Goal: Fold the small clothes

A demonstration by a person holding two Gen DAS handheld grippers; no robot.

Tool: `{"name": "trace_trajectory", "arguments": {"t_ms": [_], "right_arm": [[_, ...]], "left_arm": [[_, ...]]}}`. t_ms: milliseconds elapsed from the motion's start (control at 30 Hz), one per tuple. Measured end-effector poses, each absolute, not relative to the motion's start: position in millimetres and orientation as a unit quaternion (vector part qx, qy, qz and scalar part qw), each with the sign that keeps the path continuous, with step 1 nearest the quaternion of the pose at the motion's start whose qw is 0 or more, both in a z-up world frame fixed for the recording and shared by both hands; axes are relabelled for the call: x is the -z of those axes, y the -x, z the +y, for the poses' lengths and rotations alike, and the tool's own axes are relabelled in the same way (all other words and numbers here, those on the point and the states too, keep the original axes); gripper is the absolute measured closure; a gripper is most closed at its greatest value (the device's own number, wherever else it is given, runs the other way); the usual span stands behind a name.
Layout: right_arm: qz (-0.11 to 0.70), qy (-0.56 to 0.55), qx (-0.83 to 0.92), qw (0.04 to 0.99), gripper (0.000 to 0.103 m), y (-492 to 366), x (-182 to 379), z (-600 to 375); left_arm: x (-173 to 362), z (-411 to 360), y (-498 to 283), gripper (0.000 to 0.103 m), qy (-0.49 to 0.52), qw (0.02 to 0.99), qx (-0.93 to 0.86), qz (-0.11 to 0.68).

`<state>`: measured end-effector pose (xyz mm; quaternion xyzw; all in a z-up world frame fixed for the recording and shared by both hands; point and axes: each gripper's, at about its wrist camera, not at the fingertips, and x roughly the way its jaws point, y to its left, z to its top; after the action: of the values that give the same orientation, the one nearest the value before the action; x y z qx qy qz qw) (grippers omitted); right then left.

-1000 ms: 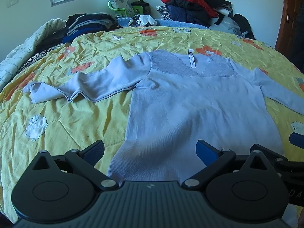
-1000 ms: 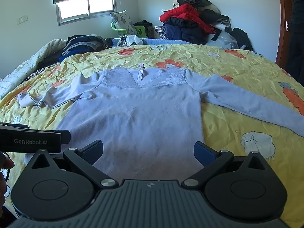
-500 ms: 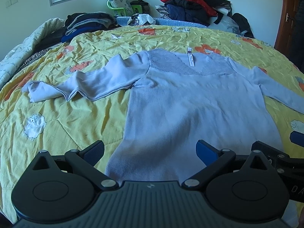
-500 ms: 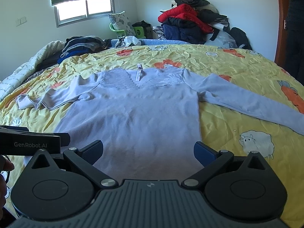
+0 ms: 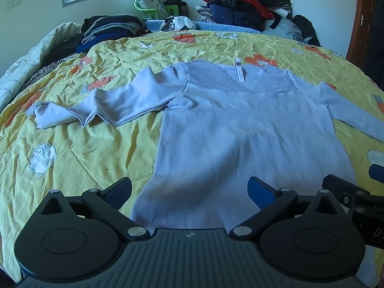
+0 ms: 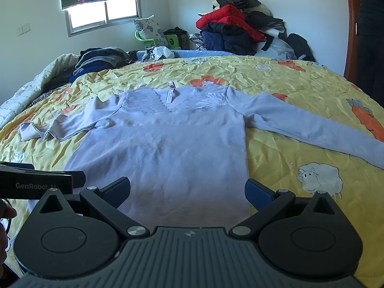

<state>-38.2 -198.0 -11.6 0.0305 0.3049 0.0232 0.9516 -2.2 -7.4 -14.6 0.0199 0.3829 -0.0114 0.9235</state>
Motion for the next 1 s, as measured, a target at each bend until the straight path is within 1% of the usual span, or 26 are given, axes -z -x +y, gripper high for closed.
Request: {"name": "trace_trajectory", "arguments": {"t_ms": [1000], "right_arm": [[0.298,-0.052,-0.016,0.953,0.0,38,14,-212]], "left_arm": [[13,-18,0,0.0,-0.035,0.921,0.025,0.388]]}}
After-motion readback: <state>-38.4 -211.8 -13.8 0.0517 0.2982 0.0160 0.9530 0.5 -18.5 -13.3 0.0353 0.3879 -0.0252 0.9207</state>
